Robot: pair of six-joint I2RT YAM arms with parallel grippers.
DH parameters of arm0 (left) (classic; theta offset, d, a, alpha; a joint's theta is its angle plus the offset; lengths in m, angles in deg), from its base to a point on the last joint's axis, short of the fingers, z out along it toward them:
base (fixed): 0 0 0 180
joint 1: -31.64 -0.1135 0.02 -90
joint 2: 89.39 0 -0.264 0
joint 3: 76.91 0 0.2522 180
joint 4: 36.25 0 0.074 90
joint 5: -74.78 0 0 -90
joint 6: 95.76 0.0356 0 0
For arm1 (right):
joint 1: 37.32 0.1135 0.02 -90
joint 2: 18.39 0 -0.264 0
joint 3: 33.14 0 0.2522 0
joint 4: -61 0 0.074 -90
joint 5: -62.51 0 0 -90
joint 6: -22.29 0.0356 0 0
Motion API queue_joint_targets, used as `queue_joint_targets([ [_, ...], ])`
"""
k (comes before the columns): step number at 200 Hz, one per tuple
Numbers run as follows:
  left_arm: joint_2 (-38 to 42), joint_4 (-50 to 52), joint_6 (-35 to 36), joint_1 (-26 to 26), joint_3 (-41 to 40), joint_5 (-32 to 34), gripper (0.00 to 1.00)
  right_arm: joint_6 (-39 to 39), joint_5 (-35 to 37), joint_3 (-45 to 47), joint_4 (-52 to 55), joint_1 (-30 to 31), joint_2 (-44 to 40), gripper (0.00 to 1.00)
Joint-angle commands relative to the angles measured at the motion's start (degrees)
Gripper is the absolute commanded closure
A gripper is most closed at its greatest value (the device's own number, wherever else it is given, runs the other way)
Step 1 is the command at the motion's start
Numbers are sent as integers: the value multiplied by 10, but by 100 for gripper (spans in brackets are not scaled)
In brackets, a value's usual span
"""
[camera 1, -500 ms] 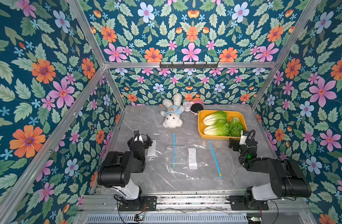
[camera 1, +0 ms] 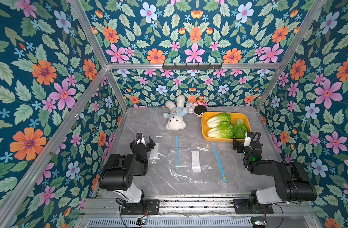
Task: Put the chinese cabbages into a zipper bag and zip it
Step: Pick up the zipper food storage bag at the center of the board.
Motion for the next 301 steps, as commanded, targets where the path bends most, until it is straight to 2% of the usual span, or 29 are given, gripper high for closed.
queue_joint_targets([
  [1,1,-30,7,0,0,2,1,-2,-2,-3,-25,0,-1,1],
  [70,2,-30,7,0,0,2,0,-6,-18,16,-56,1,-8,1],
  [101,22,-22,13,0,-3,-7,0,12,28,64,-77,1,-88,1],
  [109,43,6,14,0,2,-11,0,18,30,61,-29,0,-129,1],
  [130,97,86,13,0,18,-22,0,24,23,18,186,0,-249,1],
  [147,146,133,-1,0,22,-17,0,44,37,0,280,0,-328,1],
  [176,245,231,-82,0,51,-26,0,231,111,-43,461,-1,-422,1],
  [185,269,277,-143,0,71,-14,0,229,78,-51,485,-1,-439,1],
  [193,287,341,-194,0,99,3,0,207,13,-55,494,-3,-451,1],
  [203,302,417,-247,0,128,31,0,221,-26,-67,515,-4,-452,1],
  [220,316,460,-334,-1,132,56,0,243,-73,-106,565,-5,-421,1],
  [236,317,496,-331,-2,149,16,0,253,-112,-149,621,-5,-372,1],
  [253,310,600,-337,-1,196,-13,0,251,-159,-189,680,-4,-325,1],
  [270,309,647,-344,5,212,-98,0,256,-200,-192,699,-4,-315,1],
  [289,312,709,-361,40,226,-162,0,266,-211,-196,735,9,-312,1],
  [301,319,751,-361,84,233,-154,0,278,-227,-194,753,23,-301,1],
])
